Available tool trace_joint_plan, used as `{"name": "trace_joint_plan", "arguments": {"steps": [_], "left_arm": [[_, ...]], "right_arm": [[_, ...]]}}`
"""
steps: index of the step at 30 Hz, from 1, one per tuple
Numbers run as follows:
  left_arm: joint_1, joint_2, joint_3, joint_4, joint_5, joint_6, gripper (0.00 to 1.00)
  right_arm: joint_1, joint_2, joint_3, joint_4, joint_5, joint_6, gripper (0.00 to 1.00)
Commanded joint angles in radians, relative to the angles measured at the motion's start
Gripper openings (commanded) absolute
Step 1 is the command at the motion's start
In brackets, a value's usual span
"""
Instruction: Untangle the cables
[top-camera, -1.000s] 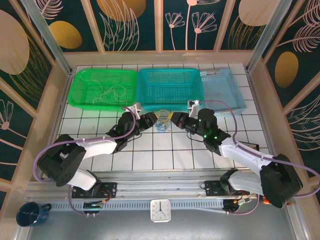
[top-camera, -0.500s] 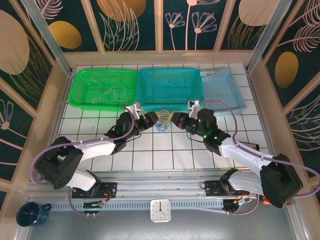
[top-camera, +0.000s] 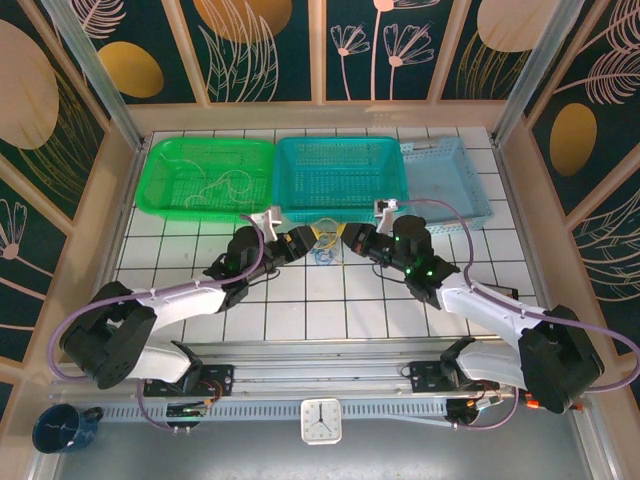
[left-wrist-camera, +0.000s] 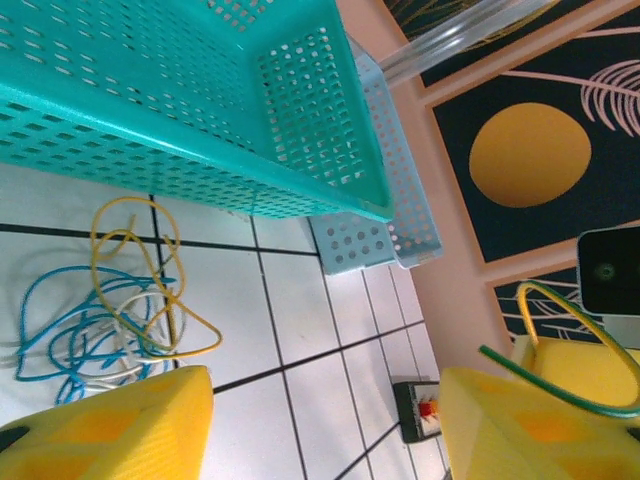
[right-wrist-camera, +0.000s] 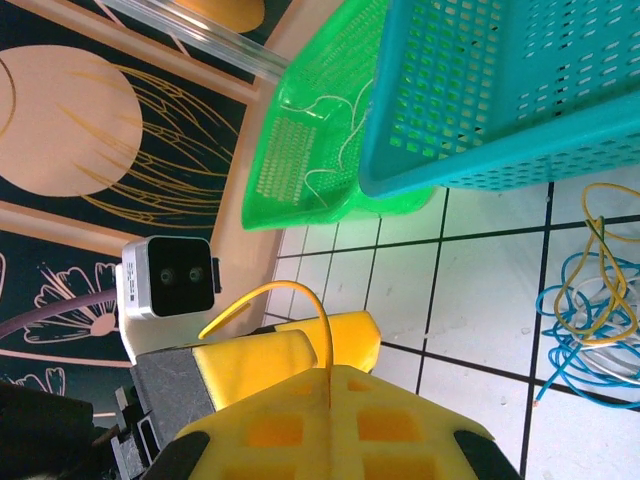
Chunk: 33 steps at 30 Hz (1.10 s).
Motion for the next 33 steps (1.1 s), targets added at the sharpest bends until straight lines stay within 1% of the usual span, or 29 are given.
{"name": "trace_joint_plan", "arguments": {"steps": [1,5,10,16,20,26,29,33], "left_arm": [[-0.003,-0.062,-0.030,-0.050,-0.080,0.025,0.64],[-0.003,-0.115,-0.055,-0.088,-0.135,0.035,0.70],[-0.002,-0.117,-0.057,-0.059,-0.095,0.035,0.74],[-0.005,-0.085,-0.042,0.002,-0.028,0.026,0.74],[-0.014,-0.056,-0.018,0.017,-0.013,0.031,0.74],[-0.024,0.002,0.016,0.036,-0.011,0.034,0.75],[-0.025,0.026,0.036,0.026,-0.030,0.037,0.74],[-0.024,0.054,0.058,0.002,-0.057,0.032,0.71]], "right_arm": [[0.010,-0.010,0.039,-0.026,0.041,-0.040,0.00],[0.009,-0.011,0.042,-0.046,0.062,-0.047,0.00],[0.010,-0.001,0.044,-0.040,0.059,-0.048,0.00],[0.011,0.012,0.047,-0.026,0.050,-0.044,0.00],[0.017,0.021,0.052,-0.020,0.047,-0.042,0.00],[0.033,0.034,0.072,-0.017,0.037,-0.044,0.00],[0.046,0.041,0.083,-0.019,0.037,-0.047,0.00],[0.065,0.042,0.097,-0.022,0.037,-0.051,0.00]]}}
